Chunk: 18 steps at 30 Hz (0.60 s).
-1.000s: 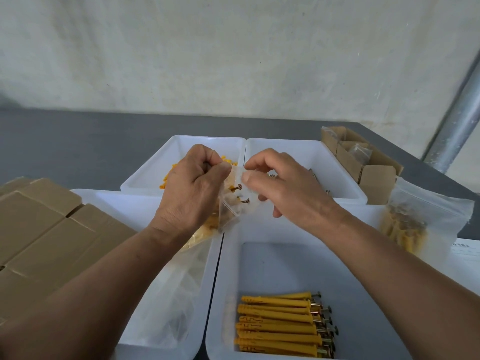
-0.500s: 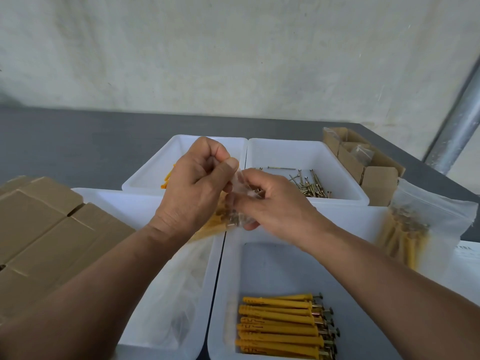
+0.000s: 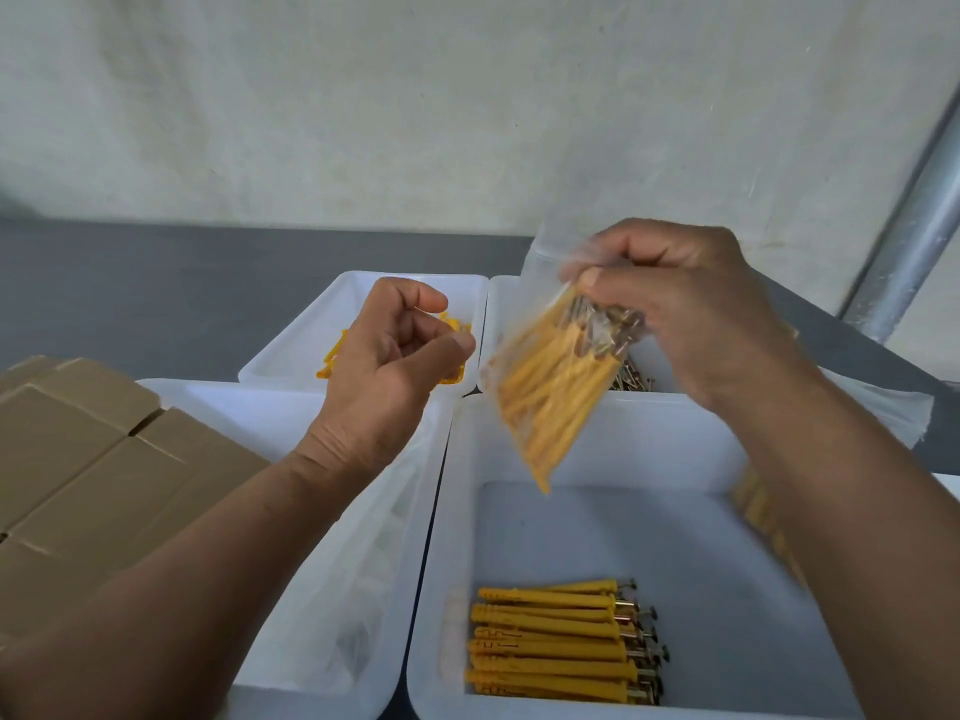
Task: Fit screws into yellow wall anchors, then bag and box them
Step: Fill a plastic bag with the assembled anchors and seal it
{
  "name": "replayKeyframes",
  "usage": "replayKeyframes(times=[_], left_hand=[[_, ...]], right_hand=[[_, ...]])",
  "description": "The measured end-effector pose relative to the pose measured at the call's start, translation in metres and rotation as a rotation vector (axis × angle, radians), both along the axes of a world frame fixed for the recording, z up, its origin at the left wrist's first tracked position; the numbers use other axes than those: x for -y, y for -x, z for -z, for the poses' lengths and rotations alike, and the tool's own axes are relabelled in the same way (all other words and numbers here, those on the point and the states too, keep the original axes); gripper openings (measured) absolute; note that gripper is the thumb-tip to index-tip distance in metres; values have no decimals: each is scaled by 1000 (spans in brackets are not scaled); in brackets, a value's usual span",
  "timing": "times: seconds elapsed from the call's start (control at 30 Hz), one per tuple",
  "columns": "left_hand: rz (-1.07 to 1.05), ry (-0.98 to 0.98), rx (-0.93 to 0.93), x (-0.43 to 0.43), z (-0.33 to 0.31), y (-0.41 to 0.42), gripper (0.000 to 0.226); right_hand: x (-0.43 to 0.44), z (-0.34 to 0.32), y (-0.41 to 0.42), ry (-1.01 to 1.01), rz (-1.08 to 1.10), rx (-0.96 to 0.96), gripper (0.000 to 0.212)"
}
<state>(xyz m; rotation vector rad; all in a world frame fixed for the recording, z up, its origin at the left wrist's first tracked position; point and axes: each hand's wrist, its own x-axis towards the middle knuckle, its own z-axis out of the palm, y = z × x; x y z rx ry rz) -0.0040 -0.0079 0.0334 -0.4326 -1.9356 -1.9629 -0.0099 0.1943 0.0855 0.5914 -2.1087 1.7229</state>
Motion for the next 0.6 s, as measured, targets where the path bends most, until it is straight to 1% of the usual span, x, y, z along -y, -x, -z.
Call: replayKeyframes(times=[0.07,0.1,0.2,0.23,0.27,0.3,0.37,0.5,0.53,0.6], left_hand=[[14,54,28,-2,1,-2,32],[27,80,45,-3,2,-3,34],[54,161,105,-5,4,-3,38],[56,196,122,-6,6,-3,38],[56,234,136,-7,6,-2,36],[55,270,147,-7,7,-1,35],[54,312,170,-7,7,1,36],[53,288,217,-3,4,6,36],[51,289,228,-3,4,7,37],[53,332,257,-3,3,8,40]], right_hand=[[-8,-2,-3,-126,-27,20,17],[-8,0,-4,-233,-48,51,18],[1,13,-4,-706,-109,166,28],[5,19,-3,-841,-129,197,29],[10,23,-3,-912,-141,222,28],[12,25,-3,-932,-138,231,27],[11,23,-3,-895,-88,215,23],[4,21,-1,-762,-18,158,9],[3,22,0,-776,-26,164,9],[3,25,2,-886,-50,192,10]])
